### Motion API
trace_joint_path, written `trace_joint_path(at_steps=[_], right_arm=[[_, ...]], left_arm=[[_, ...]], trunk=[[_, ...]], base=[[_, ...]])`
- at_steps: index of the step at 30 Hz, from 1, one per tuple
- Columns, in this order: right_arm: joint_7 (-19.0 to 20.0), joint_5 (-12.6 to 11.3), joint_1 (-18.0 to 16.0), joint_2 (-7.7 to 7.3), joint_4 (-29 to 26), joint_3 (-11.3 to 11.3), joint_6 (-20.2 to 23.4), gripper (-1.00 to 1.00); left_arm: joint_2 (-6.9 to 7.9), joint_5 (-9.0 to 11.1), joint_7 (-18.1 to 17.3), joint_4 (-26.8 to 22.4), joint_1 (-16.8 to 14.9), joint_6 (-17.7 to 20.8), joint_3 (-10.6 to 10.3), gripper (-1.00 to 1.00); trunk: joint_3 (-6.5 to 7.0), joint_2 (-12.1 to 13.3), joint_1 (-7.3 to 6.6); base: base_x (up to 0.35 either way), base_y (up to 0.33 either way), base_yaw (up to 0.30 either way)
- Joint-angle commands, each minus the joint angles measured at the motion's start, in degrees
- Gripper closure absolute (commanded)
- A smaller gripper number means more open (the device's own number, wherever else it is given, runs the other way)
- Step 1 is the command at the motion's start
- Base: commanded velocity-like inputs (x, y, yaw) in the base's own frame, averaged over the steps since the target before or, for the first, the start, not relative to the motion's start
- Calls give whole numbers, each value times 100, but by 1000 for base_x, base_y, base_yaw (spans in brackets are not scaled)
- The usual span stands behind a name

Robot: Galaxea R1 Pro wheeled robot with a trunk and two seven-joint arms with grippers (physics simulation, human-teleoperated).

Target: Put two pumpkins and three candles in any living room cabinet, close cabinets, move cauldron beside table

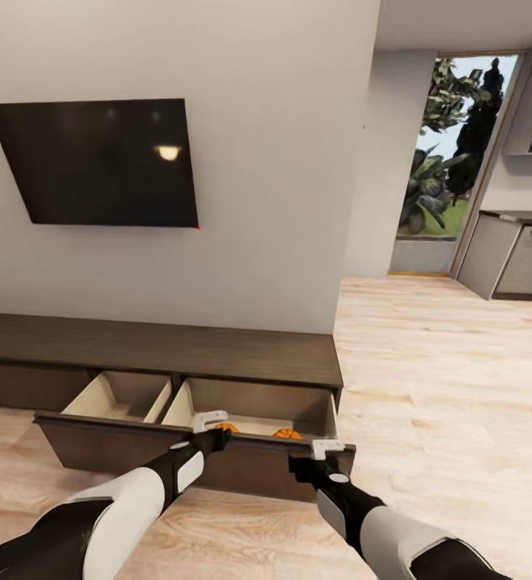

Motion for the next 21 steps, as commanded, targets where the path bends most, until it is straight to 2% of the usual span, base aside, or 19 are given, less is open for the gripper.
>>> trace_joint_path(at_steps=[1, 8, 16, 18, 19, 21], right_arm=[[-20, -50, 25, 1, 16, 76, -97, -100], [-22, -54, 73, 1, 38, 373, -460, -100], [-23, -56, 152, 1, 42, 430, -804, -100], [-29, -56, 189, 1, 42, 433, -964, -100], [-35, -56, 211, 1, 40, 434, -1059, -100], [-37, -56, 218, 1, 40, 434, -1084, -100]], left_arm=[[0, 42, 5, 11, 9, -112, 28, -100], [3, 30, 6, 16, 200, -680, 26, -100], [4, 28, 10, 23, 245, -899, 24, -100], [4, 28, 12, 19, 294, -1047, 22, -100], [4, 28, 13, 18, 334, -1277, 22, -100], [4, 28, 14, 18, 343, -1391, 22, -100]], trunk=[[-23, -44, 22], [-149, -325, 175], [-293, -646, 351], [-329, -726, 395], [-347, -766, 417], [-382, -846, 461]], base=[[0, 0, 0], [0, 0, 0], [0, 0, 0], [0, 0, 0], [0, 0, 0], [0, 0, 0]])
